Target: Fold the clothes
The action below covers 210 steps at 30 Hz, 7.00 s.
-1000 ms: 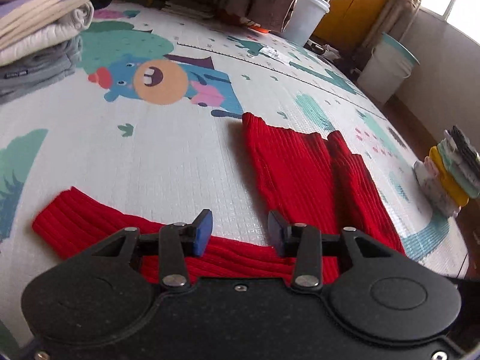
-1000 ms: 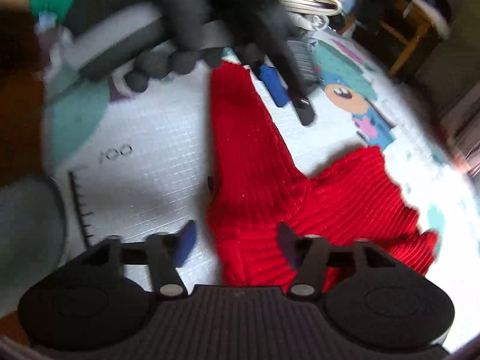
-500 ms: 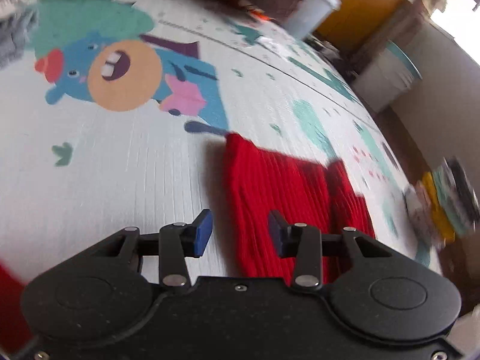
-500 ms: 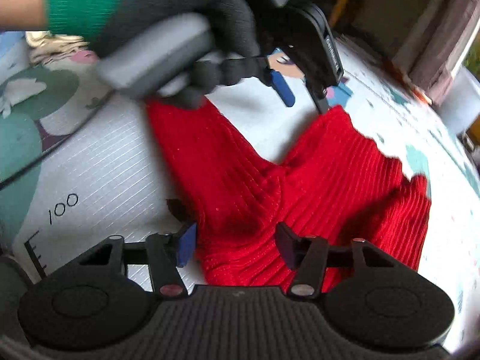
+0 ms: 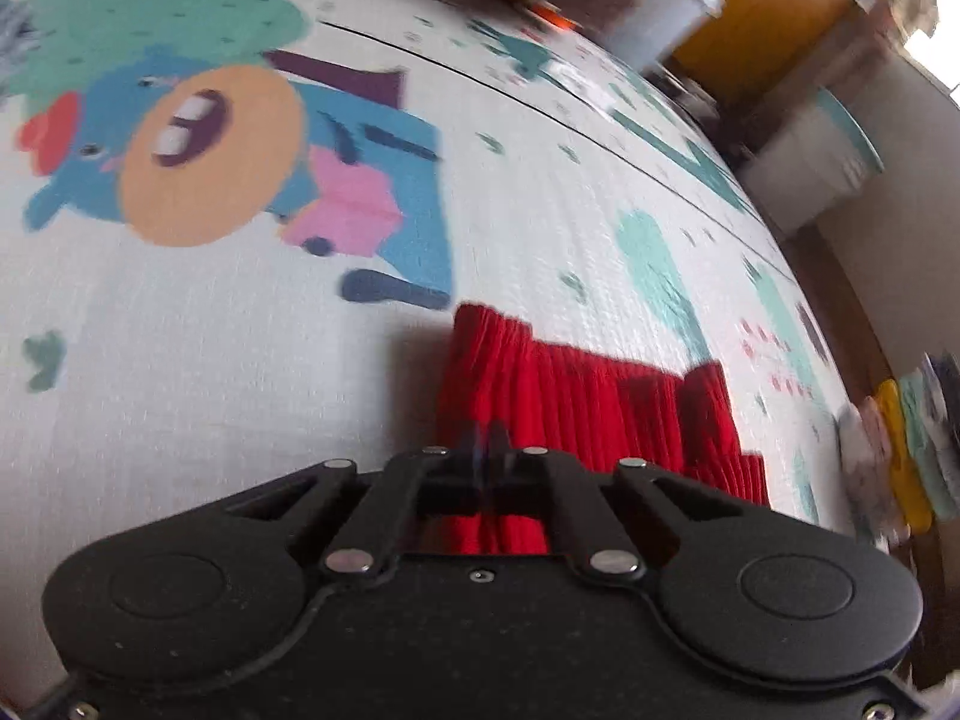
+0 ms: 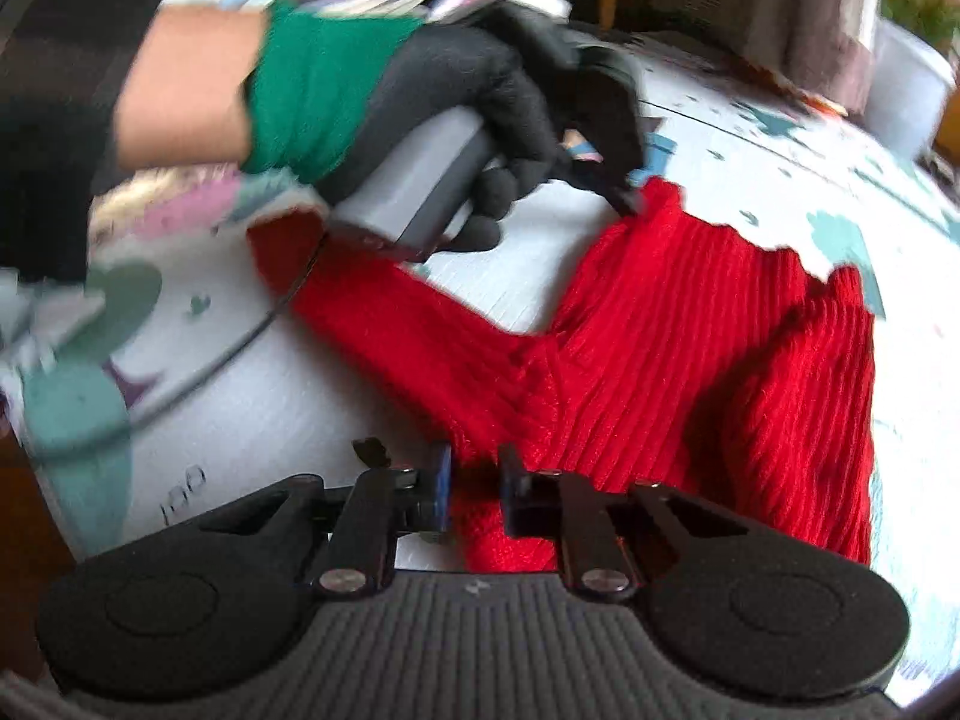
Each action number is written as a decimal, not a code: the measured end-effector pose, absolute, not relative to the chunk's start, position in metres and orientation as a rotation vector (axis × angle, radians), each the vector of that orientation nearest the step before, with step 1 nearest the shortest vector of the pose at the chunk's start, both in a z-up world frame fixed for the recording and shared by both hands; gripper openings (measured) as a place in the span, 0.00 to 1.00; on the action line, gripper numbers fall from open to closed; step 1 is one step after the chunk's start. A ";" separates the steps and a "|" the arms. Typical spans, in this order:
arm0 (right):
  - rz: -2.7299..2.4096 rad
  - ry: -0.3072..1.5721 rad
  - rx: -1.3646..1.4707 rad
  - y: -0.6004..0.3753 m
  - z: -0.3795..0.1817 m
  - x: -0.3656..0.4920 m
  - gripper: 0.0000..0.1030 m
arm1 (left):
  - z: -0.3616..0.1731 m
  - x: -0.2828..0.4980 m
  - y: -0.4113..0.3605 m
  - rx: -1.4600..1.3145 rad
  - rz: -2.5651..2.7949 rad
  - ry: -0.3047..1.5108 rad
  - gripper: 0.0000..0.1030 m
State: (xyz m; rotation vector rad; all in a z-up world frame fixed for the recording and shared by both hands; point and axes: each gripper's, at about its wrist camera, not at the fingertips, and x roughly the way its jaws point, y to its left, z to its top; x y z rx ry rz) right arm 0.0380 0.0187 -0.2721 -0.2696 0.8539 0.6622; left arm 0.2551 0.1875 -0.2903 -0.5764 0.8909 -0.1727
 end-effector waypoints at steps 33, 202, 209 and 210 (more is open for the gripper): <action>0.402 0.875 0.099 -0.072 -0.263 0.044 0.15 | -0.249 0.256 0.109 -0.502 -0.113 0.874 0.02; 0.564 0.559 -0.267 -0.076 -0.268 0.094 0.34 | -0.239 0.222 0.056 0.465 -0.678 0.662 0.08; 0.654 0.634 -0.311 -0.072 -0.313 0.116 0.39 | -0.310 0.187 0.046 0.472 -0.659 0.621 0.31; 0.665 0.629 -0.304 -0.073 -0.317 0.114 0.39 | -0.309 0.188 0.046 0.450 -0.649 0.636 0.31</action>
